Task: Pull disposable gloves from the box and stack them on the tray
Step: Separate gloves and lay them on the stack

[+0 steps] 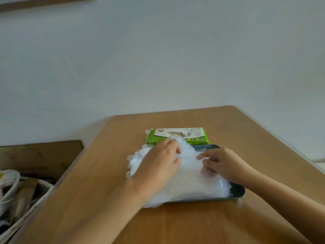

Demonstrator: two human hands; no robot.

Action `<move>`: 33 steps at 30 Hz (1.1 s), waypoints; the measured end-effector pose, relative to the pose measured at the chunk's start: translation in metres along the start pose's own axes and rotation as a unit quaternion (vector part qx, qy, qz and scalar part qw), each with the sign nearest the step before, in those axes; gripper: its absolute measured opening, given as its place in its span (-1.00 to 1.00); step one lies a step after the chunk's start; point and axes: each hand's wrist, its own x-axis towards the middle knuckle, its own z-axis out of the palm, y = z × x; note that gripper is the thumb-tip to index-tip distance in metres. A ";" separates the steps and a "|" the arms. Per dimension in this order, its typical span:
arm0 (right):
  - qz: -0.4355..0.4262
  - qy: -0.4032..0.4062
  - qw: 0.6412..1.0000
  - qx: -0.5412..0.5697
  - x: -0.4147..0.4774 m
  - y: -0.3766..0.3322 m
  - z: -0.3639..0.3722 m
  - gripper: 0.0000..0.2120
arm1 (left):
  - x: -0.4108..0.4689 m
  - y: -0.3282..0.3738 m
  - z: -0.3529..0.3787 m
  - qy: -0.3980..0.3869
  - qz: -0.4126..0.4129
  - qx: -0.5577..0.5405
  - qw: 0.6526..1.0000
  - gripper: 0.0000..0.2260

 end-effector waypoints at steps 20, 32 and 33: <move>-0.064 -0.047 0.995 -0.057 0.082 -0.037 0.008 -0.76 | -0.022 -0.019 0.034 -0.153 0.031 -0.006 0.988 -0.74; -0.129 -0.139 0.954 -0.234 -0.008 -0.020 0.039 -0.26 | -0.015 -0.038 0.054 -0.313 -0.051 0.083 0.945 -0.35; -0.120 -0.168 0.945 -0.255 -0.008 -0.014 0.034 -0.20 | -0.016 -0.039 0.053 -0.319 -0.059 0.086 0.942 -0.31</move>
